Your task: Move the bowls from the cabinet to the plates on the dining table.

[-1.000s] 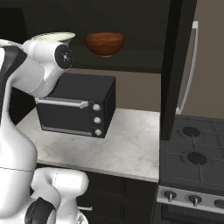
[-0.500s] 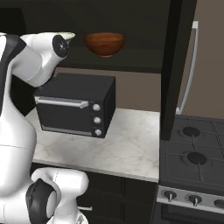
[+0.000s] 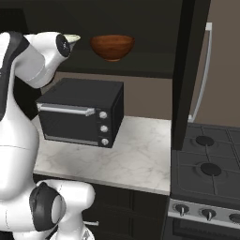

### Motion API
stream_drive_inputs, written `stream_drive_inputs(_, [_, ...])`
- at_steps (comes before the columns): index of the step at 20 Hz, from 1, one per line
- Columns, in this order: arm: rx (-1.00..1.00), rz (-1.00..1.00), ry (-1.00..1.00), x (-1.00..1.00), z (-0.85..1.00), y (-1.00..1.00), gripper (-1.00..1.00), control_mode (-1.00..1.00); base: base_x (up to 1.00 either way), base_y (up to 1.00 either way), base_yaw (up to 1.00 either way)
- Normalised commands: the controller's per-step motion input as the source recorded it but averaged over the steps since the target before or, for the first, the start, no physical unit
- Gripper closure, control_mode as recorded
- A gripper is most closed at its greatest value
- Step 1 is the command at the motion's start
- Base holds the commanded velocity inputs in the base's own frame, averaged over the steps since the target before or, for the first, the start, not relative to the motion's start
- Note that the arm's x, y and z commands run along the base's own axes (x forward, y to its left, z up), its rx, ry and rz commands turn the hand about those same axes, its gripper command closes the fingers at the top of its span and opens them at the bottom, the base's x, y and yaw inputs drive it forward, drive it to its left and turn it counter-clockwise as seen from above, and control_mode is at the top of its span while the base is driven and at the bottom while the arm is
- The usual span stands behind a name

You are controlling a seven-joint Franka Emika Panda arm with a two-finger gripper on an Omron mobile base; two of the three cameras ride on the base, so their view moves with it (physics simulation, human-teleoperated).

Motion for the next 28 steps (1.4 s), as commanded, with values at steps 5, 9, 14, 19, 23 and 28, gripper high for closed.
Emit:
stream_drive_inputs(5, [-0.02,0.14,0.0,-0.08,-0.05,0.49,-1.0,-1.0,0.0,0.0,0.0])
stream_drive_inputs(9, [-0.03,0.11,0.0,-0.07,-0.08,0.55,-1.0,-1.0,0.0,0.0,0.0])
stream_drive_inputs(14, [-0.03,0.07,0.0,-0.03,-0.06,0.56,-1.0,-1.0,0.0,0.0,0.0])
stream_drive_inputs(19, [-0.03,0.04,0.0,0.0,-0.06,0.54,-1.0,-1.0,0.0,0.0,0.0])
stream_drive_inputs(23, [-0.02,0.03,0.0,0.0,-0.03,0.53,-1.0,-1.0,0.0,0.0,0.0])
stream_drive_inputs(28, [-0.01,0.0,0.0,0.0,-0.01,0.42,-1.0,-1.0,0.0,0.0,0.0])
